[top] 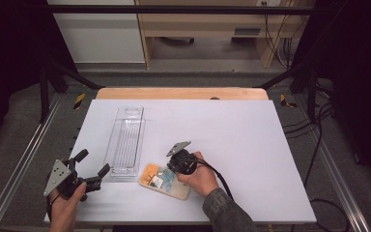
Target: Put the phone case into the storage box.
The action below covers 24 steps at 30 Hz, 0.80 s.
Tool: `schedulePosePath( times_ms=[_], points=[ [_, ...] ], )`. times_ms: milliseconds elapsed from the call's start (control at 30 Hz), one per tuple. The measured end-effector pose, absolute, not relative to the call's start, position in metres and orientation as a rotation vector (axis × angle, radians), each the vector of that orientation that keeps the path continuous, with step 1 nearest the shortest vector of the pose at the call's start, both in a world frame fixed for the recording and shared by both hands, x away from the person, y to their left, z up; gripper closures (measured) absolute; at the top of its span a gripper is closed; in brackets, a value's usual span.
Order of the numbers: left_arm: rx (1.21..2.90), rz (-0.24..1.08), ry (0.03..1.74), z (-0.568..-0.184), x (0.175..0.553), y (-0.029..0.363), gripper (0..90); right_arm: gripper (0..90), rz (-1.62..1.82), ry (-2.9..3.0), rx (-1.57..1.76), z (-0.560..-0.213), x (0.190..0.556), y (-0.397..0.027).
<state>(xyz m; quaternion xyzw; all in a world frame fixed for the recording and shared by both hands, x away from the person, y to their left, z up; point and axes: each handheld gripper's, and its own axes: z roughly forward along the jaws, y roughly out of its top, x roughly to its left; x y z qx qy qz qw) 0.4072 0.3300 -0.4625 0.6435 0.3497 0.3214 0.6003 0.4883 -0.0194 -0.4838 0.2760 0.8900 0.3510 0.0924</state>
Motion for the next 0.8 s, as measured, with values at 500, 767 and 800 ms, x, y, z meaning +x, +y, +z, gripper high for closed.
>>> schedulePosePath(
  times_ms=[500,767,800],
  points=[
    [1.495,0.745,0.807,-0.463,0.407,0.329,1.3,90.0,1.066,2.671,0.786,-0.484,0.476,-0.014],
    [1.496,0.745,0.807,-0.463,0.407,0.329,1.3,90.0,1.066,2.677,0.781,-0.484,0.475,-0.014],
    [1.496,0.745,0.807,-0.463,0.407,0.329,1.3,90.0,1.066,2.677,0.784,-0.484,0.475,-0.014]
  ],
)
